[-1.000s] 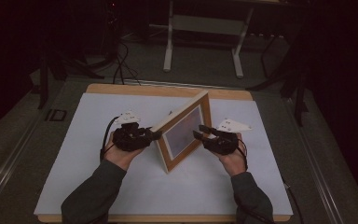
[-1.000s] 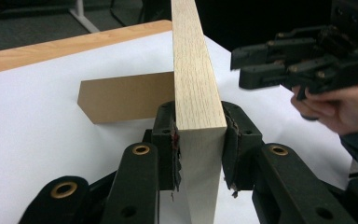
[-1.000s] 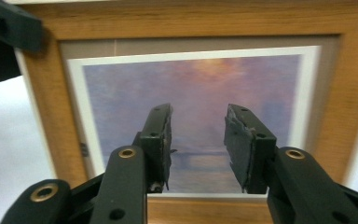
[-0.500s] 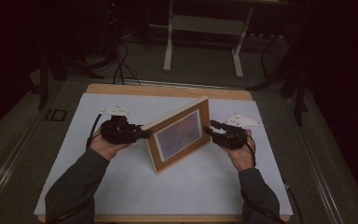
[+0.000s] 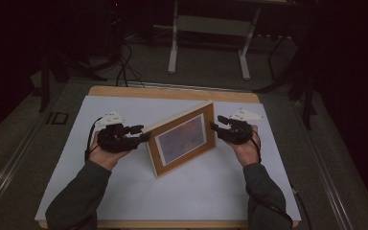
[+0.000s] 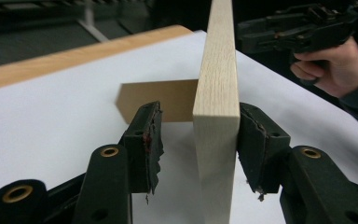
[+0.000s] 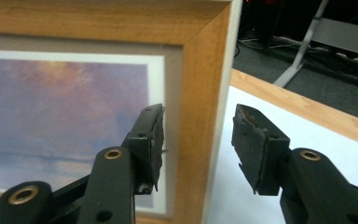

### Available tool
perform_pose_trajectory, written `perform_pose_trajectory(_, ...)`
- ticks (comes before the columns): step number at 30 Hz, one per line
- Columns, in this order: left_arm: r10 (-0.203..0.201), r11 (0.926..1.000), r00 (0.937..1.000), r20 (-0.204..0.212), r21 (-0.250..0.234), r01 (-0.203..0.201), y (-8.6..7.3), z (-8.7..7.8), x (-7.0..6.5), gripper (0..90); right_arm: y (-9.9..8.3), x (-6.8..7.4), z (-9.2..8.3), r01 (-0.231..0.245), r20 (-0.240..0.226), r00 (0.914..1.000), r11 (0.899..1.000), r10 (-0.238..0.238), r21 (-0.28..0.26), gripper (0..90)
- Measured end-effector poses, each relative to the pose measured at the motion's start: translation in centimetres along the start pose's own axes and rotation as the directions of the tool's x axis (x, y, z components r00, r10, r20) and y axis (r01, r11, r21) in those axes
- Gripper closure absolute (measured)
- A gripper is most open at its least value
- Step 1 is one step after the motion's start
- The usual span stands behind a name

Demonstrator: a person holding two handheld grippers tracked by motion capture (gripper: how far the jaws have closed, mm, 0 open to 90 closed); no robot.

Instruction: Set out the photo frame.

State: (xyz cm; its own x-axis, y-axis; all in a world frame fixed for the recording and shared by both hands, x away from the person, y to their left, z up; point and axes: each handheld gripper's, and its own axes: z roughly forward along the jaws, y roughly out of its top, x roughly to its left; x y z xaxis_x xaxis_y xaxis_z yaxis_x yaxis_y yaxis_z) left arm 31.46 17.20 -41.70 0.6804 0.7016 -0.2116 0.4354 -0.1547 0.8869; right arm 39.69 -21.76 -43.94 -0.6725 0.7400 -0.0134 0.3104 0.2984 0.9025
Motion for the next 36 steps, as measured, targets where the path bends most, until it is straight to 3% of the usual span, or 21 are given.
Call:
perform_pose_trajectory(6,0.016,0.9997,0.9950,-0.099,-0.016,-0.017,-1.1,-0.1,-1.9,61.1,0.8,-0.8,1.0,0.001,-0.027,0.9996,1.000,-0.001,0.009,50.0)
perform_pose_trajectory(14,-0.018,0.9998,0.9867,-0.162,-0.010,0.017,-2.1,0.7,-3.0,65.0,1.2,-1.7,1.9,-0.025,-0.087,0.9959,1.000,0.026,0.003,48.8)
perform_pose_trajectory(23,-0.058,0.9983,0.9831,-0.173,-0.007,0.058,-3.0,1.7,-3.3,69.0,1.7,-2.5,2.7,-0.030,-0.147,0.9886,0.999,0.033,0.018,48.8)
perform_pose_trajectory(28,-0.073,0.9973,0.9809,-0.180,-0.005,0.073,-3.1,1.9,-3.4,68.9,1.9,-3.3,3.1,-0.046,-0.202,0.9780,0.998,0.052,0.033,47.4)
perform_pose_trajectory(33,-0.071,0.9971,0.9817,-0.177,0.015,0.075,-3.3,2.5,-3.5,65.8,2.1,-3.6,3.3,-0.050,-0.226,0.9724,0.998,0.058,0.043,46.6)
perform_pose_trajectory(36,-0.084,0.9961,0.9839,-0.157,0.012,0.087,-3.2,2.4,-3.1,69.0,2.0,-3.7,3.5,-0.050,-0.254,0.9653,0.997,0.061,0.051,46.6)
